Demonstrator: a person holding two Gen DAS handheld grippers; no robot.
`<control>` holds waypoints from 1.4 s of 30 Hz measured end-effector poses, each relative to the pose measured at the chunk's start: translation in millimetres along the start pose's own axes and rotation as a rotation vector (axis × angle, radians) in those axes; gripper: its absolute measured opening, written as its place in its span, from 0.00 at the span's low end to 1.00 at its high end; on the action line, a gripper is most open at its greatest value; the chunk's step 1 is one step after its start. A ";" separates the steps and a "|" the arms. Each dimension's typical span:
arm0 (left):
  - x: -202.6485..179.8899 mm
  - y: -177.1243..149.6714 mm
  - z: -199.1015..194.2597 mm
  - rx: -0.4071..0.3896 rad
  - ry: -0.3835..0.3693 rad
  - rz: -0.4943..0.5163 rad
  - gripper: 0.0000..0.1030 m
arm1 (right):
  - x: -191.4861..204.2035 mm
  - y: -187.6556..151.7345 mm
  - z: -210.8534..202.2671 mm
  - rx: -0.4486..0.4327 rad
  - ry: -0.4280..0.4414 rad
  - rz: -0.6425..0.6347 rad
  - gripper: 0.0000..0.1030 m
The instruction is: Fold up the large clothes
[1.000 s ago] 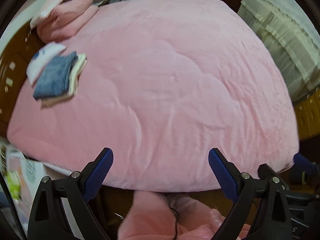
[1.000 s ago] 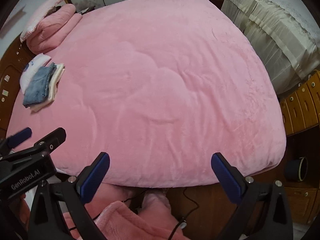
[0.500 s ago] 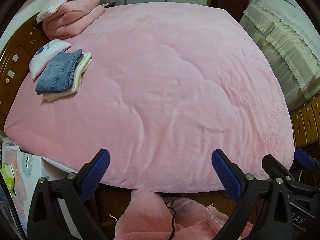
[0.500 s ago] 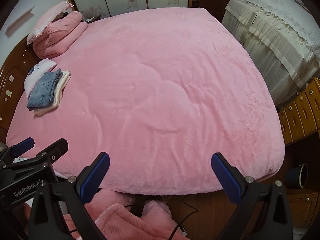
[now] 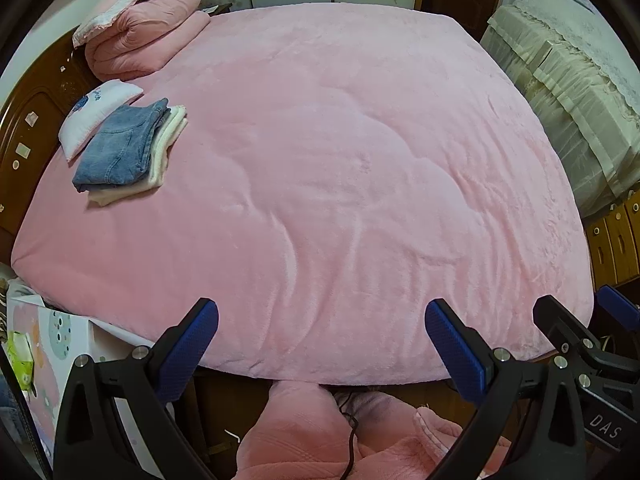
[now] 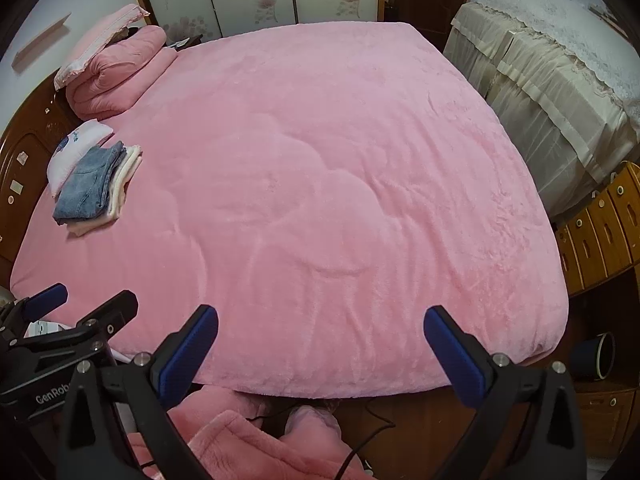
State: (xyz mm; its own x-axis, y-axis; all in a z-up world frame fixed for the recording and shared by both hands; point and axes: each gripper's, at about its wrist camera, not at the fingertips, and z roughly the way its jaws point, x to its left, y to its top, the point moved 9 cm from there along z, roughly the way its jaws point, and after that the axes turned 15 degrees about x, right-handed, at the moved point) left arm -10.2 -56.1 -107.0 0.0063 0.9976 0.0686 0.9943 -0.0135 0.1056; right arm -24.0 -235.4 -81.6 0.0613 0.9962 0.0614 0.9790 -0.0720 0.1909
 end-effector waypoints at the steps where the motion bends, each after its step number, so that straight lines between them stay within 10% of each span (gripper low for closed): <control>1: 0.0 0.1 -1.2 -0.005 0.009 0.000 0.99 | 0.7 -0.5 0.1 0.000 -0.001 -0.002 1.00; 42: -5.1 -3.4 3.1 0.016 0.007 -0.028 0.99 | -6.8 2.0 8.6 0.039 -0.027 -0.006 1.00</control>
State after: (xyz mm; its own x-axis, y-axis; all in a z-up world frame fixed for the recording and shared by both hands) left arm -13.3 -60.9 -110.8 -0.0227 0.9971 0.0728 0.9957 0.0160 0.0914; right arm -20.8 -241.9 -90.0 0.0602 0.9976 0.0335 0.9861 -0.0646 0.1532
